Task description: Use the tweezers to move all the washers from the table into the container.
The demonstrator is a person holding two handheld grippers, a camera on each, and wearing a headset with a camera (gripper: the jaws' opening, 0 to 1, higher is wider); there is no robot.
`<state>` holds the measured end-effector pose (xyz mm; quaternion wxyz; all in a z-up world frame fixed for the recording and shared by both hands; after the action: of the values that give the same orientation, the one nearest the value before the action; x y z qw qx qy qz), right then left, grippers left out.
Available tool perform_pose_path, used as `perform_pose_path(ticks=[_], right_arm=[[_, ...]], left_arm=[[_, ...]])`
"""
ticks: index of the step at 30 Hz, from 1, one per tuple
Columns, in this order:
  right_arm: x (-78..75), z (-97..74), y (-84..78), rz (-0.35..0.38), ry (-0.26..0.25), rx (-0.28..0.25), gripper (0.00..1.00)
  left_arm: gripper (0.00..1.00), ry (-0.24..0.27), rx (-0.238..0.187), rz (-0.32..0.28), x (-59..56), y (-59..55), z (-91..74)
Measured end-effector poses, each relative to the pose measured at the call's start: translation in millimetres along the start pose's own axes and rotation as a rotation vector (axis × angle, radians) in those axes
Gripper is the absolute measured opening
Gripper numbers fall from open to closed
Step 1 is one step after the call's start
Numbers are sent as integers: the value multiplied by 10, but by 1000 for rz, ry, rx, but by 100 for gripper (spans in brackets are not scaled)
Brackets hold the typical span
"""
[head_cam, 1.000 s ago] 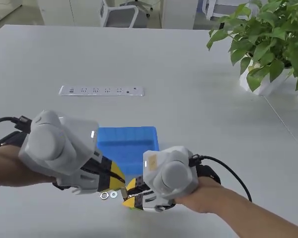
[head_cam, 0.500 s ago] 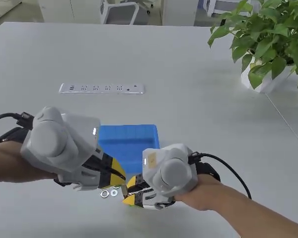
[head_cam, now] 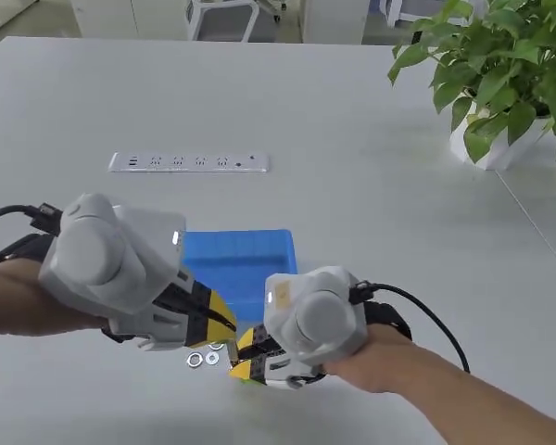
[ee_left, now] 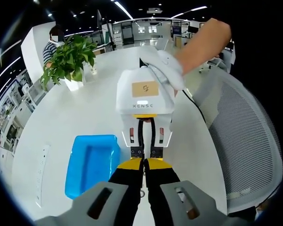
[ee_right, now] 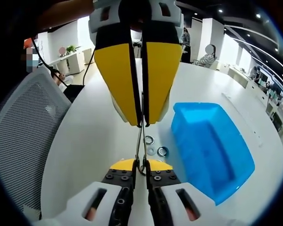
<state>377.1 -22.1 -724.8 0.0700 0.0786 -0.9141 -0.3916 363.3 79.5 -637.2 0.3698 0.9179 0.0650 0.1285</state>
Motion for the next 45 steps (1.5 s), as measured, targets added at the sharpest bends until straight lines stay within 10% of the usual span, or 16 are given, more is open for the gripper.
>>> perform_pose_path(ticks=[25,45], right_arm=[[19,-24,-20,20,4,-12,8],[69,-181,146,-19,11,-27,8]], left_arm=[[22,39,-1,15,6,-4,-28],[65,123,-113,-235,-82,-147,-296]])
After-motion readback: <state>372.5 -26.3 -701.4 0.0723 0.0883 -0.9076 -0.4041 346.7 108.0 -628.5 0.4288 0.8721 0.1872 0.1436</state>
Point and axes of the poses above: the centre of the closed fingertips' face, and the gripper's own axes: z roughly forward along the fingers, x roughly to its left, y roughly out of its top, the point moved 9 cm from there along -z, roughly backward along the fingers, and after that the axes turned 8 degrees about y, right-handed, at the moved point
